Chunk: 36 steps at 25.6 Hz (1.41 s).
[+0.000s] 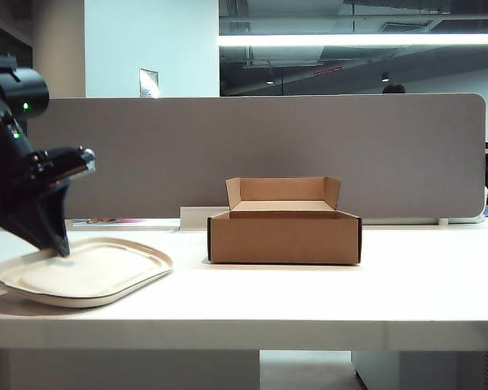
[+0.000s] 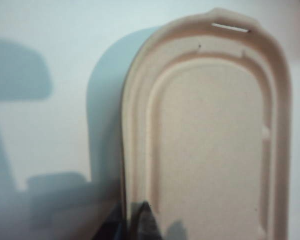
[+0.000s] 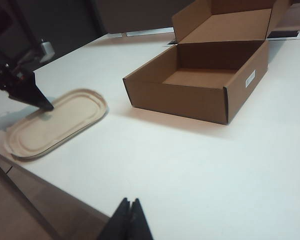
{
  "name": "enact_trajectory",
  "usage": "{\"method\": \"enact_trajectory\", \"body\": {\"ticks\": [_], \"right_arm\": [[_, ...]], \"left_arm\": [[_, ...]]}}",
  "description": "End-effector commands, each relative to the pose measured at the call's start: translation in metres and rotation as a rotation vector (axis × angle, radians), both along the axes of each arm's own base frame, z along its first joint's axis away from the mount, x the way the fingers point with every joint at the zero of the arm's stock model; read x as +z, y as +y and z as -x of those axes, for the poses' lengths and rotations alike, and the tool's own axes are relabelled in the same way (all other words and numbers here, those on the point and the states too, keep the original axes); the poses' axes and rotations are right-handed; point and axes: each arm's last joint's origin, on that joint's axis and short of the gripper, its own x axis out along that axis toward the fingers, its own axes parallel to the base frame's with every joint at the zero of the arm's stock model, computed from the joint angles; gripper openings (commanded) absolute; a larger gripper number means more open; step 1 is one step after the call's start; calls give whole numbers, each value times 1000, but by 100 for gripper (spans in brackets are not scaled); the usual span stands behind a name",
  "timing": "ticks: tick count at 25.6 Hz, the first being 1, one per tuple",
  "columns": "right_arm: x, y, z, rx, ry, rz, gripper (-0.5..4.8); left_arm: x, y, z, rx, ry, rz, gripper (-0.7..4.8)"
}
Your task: Pick up the lid and place it into the paper box.
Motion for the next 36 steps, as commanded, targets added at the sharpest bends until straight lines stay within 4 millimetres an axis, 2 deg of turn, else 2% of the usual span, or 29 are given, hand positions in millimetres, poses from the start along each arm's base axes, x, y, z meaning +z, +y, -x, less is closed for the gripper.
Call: {"method": "enact_trajectory", "body": {"ticks": [1,4,8,13,14,15,17,21,24,27,29,33,36], "right_arm": [[-1,0,0,0,2,-3,-8],[-1,0,0,0,2,-3,-8],[-1,0,0,0,2,-3,-8],[-1,0,0,0,2,-3,-8],[-1,0,0,0,2,-3,-8],[-1,0,0,0,2,-3,-8],[-1,0,0,0,2,-3,-8],[-1,0,0,0,2,-3,-8],[-1,0,0,0,2,-3,-8],[-1,0,0,0,2,-3,-8],[-1,0,0,0,2,-3,-8],[-1,0,0,0,2,-3,-8],[-1,0,0,-1,2,-3,-8]], "left_arm": [[21,1,1,4,-41,-21,-6],[39,1,1,5,-85,-17,-6],[73,0,0,9,-169,-7,-6],[75,0,1,9,-161,-11,0],[74,1,1,12,-158,-16,11],[73,1,1,19,-154,-31,62],[67,1,3,20,-124,-36,124],[45,2,5,18,-61,-43,128],[22,1,3,16,16,-50,145],[4,1,-2,11,70,-45,238],[-7,0,-5,9,100,-49,278],[-26,0,-10,6,150,-52,277],[-37,-2,-14,-16,178,11,167]]}}
